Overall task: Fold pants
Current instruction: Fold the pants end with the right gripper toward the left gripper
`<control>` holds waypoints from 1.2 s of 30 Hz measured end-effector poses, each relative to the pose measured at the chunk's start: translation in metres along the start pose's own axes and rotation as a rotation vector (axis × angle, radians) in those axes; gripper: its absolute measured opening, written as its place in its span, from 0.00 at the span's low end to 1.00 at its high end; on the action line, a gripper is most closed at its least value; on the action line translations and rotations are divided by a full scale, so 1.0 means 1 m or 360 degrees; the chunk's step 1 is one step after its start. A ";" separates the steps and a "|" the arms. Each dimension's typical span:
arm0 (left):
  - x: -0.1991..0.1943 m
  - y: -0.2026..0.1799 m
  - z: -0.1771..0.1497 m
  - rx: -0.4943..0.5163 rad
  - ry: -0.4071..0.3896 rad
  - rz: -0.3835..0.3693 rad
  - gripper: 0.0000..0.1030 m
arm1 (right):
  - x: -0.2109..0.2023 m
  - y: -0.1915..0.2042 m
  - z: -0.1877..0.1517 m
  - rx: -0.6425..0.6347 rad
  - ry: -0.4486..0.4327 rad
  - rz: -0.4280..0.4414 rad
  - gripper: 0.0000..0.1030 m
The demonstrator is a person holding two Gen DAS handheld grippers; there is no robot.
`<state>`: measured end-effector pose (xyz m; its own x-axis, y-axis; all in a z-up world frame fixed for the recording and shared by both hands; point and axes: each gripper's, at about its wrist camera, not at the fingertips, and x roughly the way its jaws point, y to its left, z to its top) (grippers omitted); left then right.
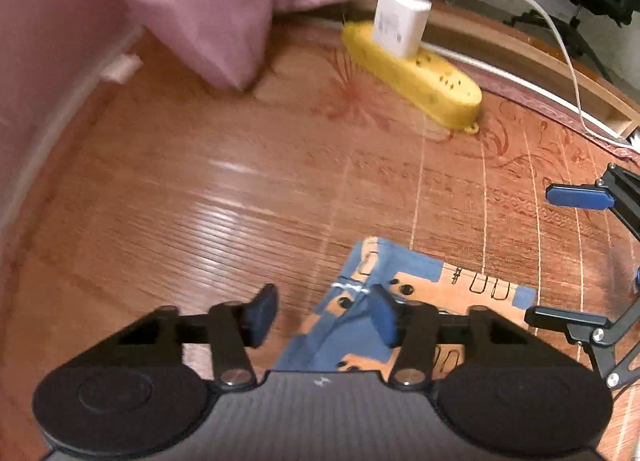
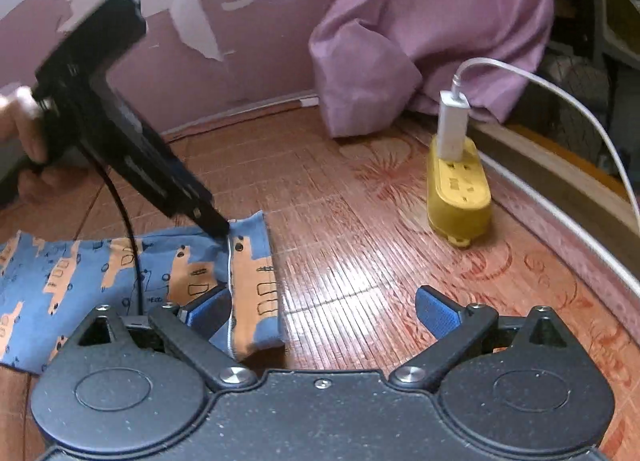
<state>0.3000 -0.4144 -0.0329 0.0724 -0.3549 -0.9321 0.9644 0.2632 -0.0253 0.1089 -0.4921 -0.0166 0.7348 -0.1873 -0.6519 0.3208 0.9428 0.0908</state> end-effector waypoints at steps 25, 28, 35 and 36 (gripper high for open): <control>-0.051 -0.109 -0.105 0.1032 -0.0730 0.0766 0.10 | 0.012 -0.007 0.001 -0.0287 -0.0052 0.0503 0.93; -0.056 -0.124 -0.125 0.1198 -0.0859 0.0869 0.09 | 0.016 -0.011 0.002 -0.0263 -0.0056 0.0610 0.90; -0.062 -0.135 -0.146 0.1355 -0.0961 0.0966 0.08 | 0.031 -0.032 0.007 -0.0016 -0.0050 0.0787 0.82; -0.062 -0.136 -0.148 0.1399 -0.0978 0.0981 0.08 | 0.032 -0.032 0.007 -0.0013 -0.0046 0.0792 0.80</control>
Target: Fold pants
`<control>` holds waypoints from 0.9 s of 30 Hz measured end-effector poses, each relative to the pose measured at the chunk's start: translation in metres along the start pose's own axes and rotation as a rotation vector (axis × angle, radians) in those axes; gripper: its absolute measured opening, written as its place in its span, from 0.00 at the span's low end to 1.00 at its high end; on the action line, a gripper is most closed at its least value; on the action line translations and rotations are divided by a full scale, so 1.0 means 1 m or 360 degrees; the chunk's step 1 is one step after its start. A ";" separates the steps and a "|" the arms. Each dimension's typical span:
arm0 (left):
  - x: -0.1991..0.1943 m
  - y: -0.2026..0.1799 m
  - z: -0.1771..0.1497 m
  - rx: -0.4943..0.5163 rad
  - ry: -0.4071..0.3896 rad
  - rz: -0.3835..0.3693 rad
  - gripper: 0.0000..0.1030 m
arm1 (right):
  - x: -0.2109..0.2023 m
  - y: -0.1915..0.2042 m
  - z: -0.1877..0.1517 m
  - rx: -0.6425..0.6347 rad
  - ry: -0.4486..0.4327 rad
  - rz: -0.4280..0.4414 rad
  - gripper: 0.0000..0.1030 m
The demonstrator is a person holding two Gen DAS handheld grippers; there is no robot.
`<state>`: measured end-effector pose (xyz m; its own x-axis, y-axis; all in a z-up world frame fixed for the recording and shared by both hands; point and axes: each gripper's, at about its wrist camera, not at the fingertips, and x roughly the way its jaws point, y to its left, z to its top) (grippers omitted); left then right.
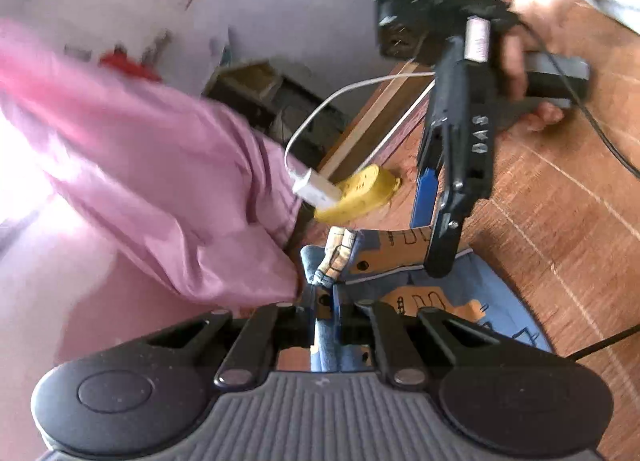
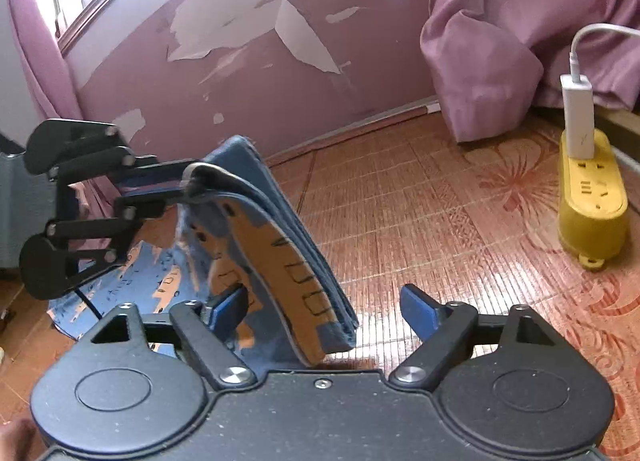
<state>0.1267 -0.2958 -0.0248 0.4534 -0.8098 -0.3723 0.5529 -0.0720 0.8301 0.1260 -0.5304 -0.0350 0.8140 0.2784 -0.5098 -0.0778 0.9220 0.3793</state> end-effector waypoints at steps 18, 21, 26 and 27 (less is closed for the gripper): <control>0.052 0.020 -0.018 -0.0513 0.0403 -0.0089 0.19 | 0.007 -0.010 -0.004 0.0247 0.0071 0.0105 0.14; 0.065 0.040 -0.033 -0.0900 0.0600 -0.0163 0.39 | 0.008 -0.021 -0.008 0.0515 0.0071 0.0057 0.13; 0.055 0.075 -0.066 -0.1719 0.0784 -0.0180 0.55 | 0.005 -0.030 -0.014 0.0821 0.0051 0.0042 0.13; 0.050 0.077 -0.074 -0.1865 0.0795 -0.0184 0.55 | 0.004 -0.030 -0.015 0.0879 0.0049 0.0030 0.13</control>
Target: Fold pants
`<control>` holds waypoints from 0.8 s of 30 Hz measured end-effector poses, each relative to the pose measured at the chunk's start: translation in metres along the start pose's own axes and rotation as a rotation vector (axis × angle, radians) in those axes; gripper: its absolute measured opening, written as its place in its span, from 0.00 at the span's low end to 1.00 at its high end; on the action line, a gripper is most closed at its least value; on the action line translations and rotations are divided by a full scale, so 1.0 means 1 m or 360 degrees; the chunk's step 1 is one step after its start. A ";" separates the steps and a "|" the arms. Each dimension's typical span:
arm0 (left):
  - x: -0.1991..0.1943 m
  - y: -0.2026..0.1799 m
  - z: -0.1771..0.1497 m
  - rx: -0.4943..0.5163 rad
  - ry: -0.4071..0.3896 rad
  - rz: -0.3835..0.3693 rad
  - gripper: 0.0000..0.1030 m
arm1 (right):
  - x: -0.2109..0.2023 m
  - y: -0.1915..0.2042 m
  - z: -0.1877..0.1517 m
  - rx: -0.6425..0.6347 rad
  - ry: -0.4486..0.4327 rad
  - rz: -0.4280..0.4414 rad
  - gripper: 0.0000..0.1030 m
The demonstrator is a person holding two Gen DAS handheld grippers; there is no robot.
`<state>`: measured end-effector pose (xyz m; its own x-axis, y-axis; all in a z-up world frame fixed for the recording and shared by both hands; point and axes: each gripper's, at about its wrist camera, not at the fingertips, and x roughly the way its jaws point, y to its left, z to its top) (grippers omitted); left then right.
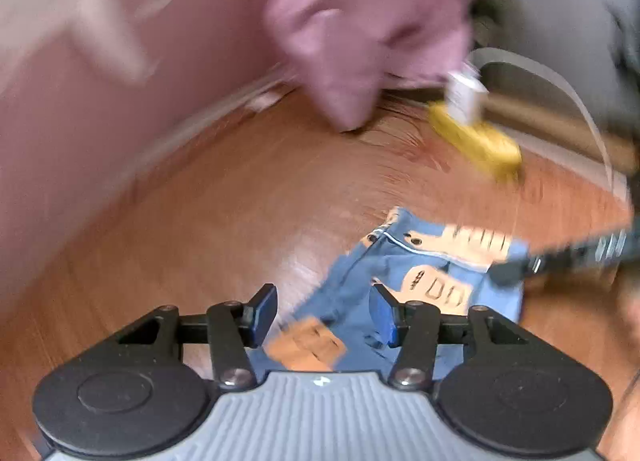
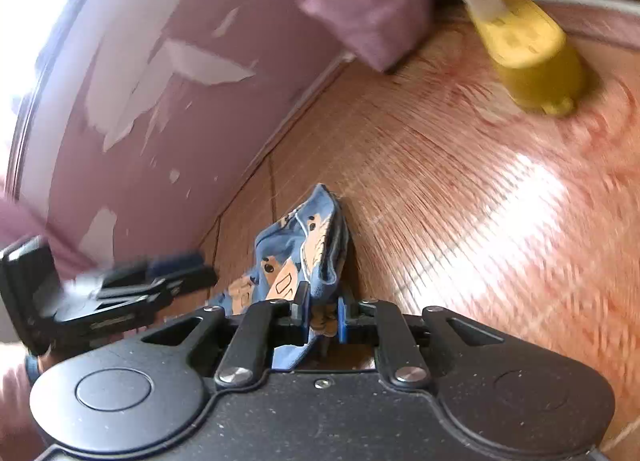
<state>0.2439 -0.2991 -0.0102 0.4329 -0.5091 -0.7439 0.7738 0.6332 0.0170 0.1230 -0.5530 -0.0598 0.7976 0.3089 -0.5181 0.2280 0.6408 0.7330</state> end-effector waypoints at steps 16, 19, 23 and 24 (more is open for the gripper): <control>-0.064 0.048 -0.133 -0.0314 -0.0068 0.0083 0.66 | -0.057 0.026 -0.056 0.0126 -0.0313 -0.0535 0.11; -0.072 0.041 -0.134 -0.0256 -0.0060 0.0056 0.69 | -0.056 0.040 -0.057 0.0015 -0.0342 -0.0590 0.11; -0.086 0.059 -0.122 -0.0491 -0.0105 -0.0149 0.77 | -0.055 0.077 -0.054 -0.0294 -0.0383 -0.0624 0.12; -0.091 0.067 -0.118 -0.0566 -0.0126 -0.0207 0.79 | -0.053 0.088 -0.053 -0.0369 -0.0383 -0.0630 0.12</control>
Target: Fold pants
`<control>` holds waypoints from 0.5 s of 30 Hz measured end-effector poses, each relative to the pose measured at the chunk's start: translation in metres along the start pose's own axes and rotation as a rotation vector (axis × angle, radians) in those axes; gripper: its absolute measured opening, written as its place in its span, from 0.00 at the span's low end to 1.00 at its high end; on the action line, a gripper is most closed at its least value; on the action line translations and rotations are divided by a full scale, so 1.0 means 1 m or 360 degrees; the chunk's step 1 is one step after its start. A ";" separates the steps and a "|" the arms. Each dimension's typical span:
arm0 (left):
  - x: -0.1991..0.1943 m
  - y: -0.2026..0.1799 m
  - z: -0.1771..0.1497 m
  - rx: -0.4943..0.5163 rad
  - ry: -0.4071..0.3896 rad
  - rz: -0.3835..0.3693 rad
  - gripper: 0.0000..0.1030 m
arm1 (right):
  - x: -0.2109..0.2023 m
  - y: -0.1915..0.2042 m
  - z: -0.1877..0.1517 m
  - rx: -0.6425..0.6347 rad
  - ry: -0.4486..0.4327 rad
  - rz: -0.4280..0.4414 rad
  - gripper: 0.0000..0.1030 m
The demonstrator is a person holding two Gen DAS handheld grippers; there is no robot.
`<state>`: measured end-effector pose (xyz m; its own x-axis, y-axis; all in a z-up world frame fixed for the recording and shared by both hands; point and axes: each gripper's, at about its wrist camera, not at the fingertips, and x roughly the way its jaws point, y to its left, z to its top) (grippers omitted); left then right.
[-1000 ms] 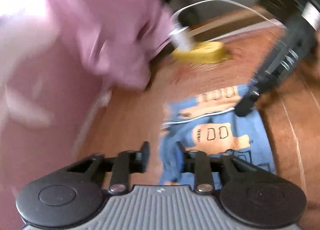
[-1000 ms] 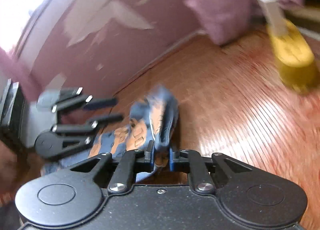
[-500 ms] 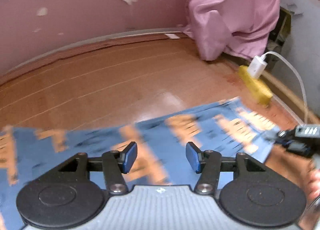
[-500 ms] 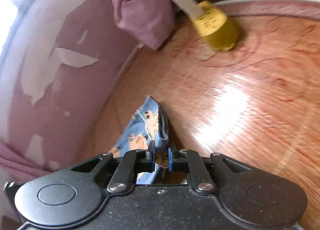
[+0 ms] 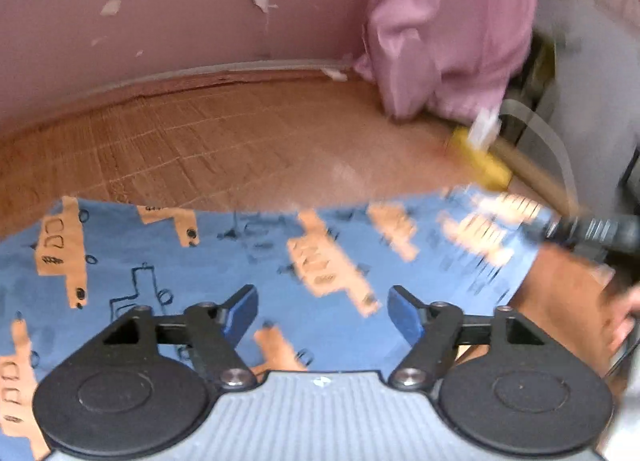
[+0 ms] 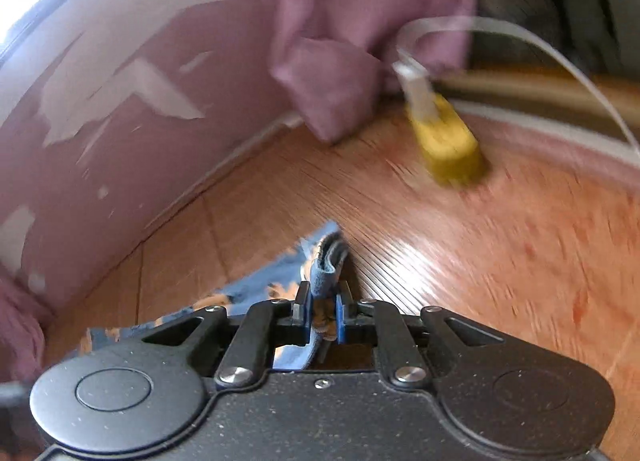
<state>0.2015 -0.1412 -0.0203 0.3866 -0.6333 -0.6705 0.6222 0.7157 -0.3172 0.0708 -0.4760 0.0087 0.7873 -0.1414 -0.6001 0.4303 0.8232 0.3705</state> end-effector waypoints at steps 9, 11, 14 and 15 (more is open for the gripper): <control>-0.027 0.075 0.023 -0.0691 -0.0107 -0.0590 0.93 | -0.012 0.142 -0.004 -0.0794 -0.0089 0.0248 0.11; -0.032 0.088 0.017 -0.0710 -0.0125 -0.0596 0.96 | -0.009 0.180 -0.022 -0.1003 -0.0062 0.0330 0.11; -0.036 0.104 0.005 -0.0716 -0.0102 -0.0579 0.97 | -0.003 0.221 -0.059 -0.1199 0.0009 0.0435 0.11; -0.035 0.110 0.002 -0.0732 -0.0084 -0.0580 0.97 | 0.002 0.233 -0.074 -0.1252 0.0047 0.0468 0.11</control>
<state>0.2573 -0.0408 -0.0302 0.2442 -0.8677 -0.4331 0.3665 0.4960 -0.7872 0.1393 -0.2437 0.0412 0.8028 0.1445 -0.5785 -0.2329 0.9691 -0.0812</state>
